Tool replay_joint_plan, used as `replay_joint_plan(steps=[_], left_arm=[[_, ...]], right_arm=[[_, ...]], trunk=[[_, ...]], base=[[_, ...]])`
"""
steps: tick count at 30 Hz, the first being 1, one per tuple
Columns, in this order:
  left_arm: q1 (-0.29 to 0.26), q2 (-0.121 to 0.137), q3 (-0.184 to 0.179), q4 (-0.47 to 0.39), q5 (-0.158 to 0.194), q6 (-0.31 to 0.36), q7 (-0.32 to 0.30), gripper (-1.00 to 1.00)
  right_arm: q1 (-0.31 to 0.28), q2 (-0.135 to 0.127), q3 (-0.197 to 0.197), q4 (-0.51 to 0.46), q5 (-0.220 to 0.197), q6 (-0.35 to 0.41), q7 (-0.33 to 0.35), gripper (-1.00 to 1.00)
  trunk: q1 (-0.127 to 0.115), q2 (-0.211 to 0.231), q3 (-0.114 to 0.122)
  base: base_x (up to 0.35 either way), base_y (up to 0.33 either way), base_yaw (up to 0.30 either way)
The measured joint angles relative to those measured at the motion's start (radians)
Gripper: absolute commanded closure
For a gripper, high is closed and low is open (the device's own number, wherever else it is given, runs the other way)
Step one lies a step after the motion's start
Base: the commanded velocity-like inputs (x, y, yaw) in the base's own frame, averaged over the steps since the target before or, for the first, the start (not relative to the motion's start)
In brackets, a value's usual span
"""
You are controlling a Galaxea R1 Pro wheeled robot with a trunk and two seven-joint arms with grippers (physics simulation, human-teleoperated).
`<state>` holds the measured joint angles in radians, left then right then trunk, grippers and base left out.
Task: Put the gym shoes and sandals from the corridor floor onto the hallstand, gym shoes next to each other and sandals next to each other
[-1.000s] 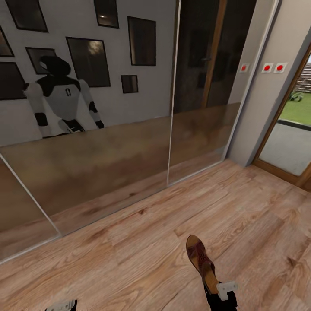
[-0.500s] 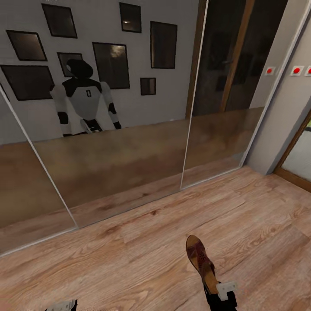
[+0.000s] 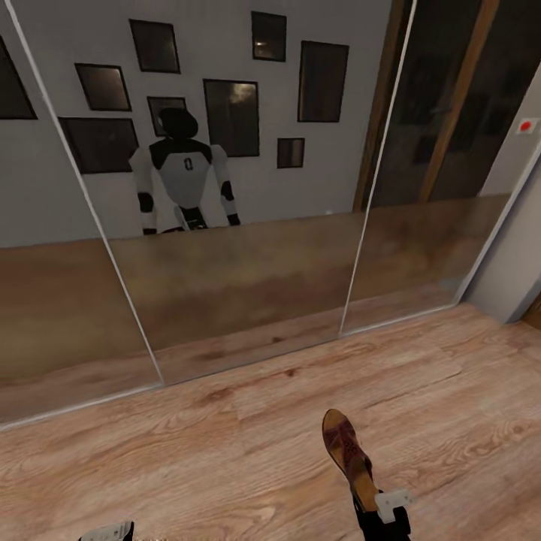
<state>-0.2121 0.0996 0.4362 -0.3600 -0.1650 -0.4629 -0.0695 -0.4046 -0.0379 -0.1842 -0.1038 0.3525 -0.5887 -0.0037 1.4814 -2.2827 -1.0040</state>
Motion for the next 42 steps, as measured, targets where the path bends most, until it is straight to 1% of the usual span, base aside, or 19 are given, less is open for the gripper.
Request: replay_joint_plan(steps=[19, 26, 42], left_arm=[[0.0, 0.0, 0.0, 0.0, 0.0, 0.0, 0.0, -1.0], [0.0, 0.001, 0.0, 0.0, 0.0, 0.0, 0.0, -1.0], [0.0, 0.0, 0.0, 0.0, 0.0, 0.0, 0.0, -1.0]], right_arm=[[0.0, 0.003, 0.0, 0.0, 0.0, 0.0, 0.0, 1.0], [0.0, 0.003, 0.0, 0.0, 0.0, 0.0, 0.0, 1.0], [0.0, 0.004, 0.0, 0.001, 0.0, 0.0, 0.0, 1.0]], trunk=[[0.0, 0.0, 0.0], [0.0, 0.0, 0.0], [0.0, 0.0, 0.0]], base=[[0.0, 0.0, 0.278], [-0.065, 0.157, 0.278], [-0.006, 0.011, 0.278]])
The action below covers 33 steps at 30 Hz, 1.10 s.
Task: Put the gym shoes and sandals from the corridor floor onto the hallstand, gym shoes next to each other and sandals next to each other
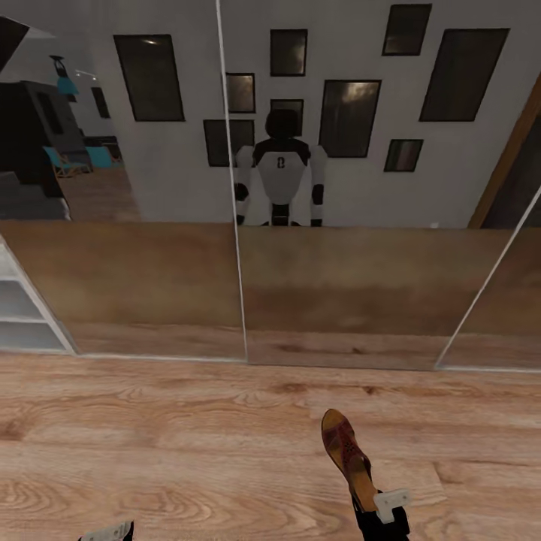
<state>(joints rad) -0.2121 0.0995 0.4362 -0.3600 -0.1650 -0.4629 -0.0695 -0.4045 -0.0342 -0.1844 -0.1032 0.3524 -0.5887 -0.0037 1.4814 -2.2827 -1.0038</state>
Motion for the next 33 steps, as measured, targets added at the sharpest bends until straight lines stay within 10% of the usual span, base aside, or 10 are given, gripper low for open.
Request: replay_joint_plan(steps=[33], left_arm=[[0.0, 0.0, 0.0, 0.0, 0.0, 0.0, 0.0, -1.0]], right_arm=[[0.0, 0.001, 0.0, 0.0, 0.0, 0.0, 0.0, 1.0]], trunk=[[0.0, 0.0, 0.0]], base=[[0.0, 0.0, 0.278]])
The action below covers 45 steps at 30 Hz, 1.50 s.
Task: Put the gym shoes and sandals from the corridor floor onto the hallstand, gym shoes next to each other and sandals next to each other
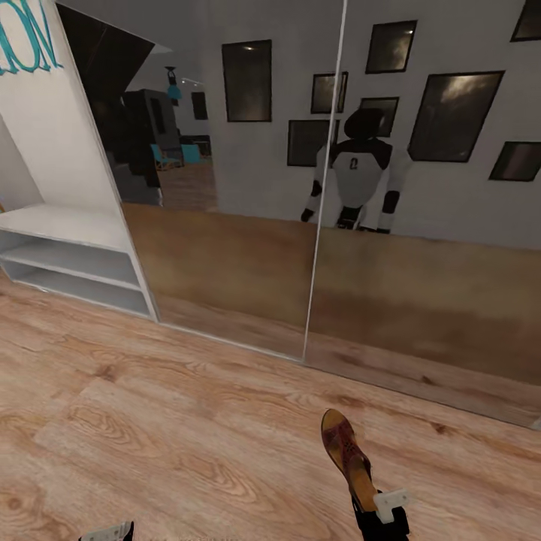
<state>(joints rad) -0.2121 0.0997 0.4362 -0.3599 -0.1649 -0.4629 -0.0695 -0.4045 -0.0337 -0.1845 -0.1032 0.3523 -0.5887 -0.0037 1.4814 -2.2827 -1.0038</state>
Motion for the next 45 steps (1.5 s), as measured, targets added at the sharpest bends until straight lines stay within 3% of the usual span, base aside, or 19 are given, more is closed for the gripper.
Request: replay_joint_plan(steps=[34, 45], left_arm=[[0.0, 0.0, 0.0, 0.0, 0.0, -0.001, 0.001, -1.0], [0.0, 0.001, 0.0, 0.0, 0.0, -0.001, 0.003, -1.0]], right_arm=[[0.0, 0.0, 0.0, 0.0, 0.0, 0.0, 0.0, 1.0], [0.0, 0.0, 0.0, 0.0, 0.0, 0.0, 0.0, 1.0]], trunk=[[0.0, 0.0, 0.0], [0.0, 0.0, 0.0]], base=[[0.0, 0.0, 0.279], [0.176, 0.089, 0.279]])
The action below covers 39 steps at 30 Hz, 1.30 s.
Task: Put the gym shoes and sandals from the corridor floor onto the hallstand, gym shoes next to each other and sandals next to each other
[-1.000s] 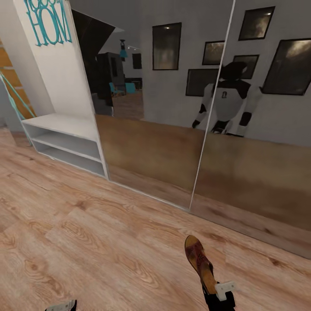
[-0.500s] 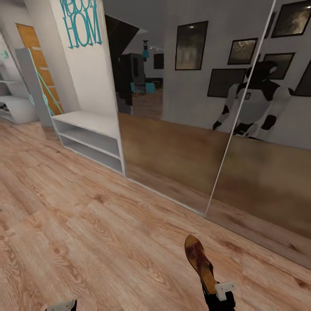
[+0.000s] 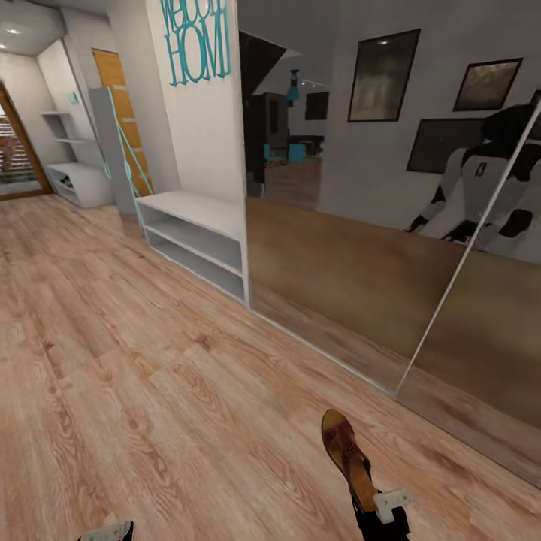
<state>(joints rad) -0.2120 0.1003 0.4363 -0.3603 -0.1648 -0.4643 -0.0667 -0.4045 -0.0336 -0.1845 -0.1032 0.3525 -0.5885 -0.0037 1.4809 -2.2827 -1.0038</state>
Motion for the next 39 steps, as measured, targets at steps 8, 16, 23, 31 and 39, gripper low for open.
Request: replay_joint_plan(steps=[8, 16, 23, 31, 39], left_arm=[[0.0, 0.0, 0.001, 0.0, 0.001, 0.0, 0.0, -1.0], [0.0, 0.0, 0.001, 0.0, 0.001, 0.0, 0.0, -1.0], [0.0, 0.0, 0.001, 0.0, 0.002, 0.0, 0.0, -1.0], [0.0, 0.0, 0.002, 0.0, 0.002, 0.0, 0.0, -1.0], [0.0, 0.0, 0.002, 0.0, 0.002, 0.0, 0.001, -1.0]], right_arm=[[0.0, 0.0, 0.0, 0.0, 0.0, 0.0, 0.0, 1.0], [0.001, 0.0, 0.0, 0.0, 0.0, 0.0, 0.0, 1.0], [0.0, 0.0, 0.0, 0.0, 0.0, 0.0, 0.0, 1.0], [0.0, 0.0, 0.0, 0.0, 0.0, 0.0, 0.0, 1.0], [0.0, 0.0, 0.0, 0.0, 0.0, 0.0, 0.0, 1.0]], trunk=[[0.0, 0.0, 0.0], [0.0, 0.0, 0.0], [0.0, 0.0, 0.0], [0.0, 0.0, 0.0], [0.0, 0.0, 0.0]], base=[[0.264, 0.193, 0.279], [0.27, 0.213, 0.279], [0.271, 0.215, 0.279], [0.279, 0.196, 0.279], [0.284, 0.185, 0.279]])
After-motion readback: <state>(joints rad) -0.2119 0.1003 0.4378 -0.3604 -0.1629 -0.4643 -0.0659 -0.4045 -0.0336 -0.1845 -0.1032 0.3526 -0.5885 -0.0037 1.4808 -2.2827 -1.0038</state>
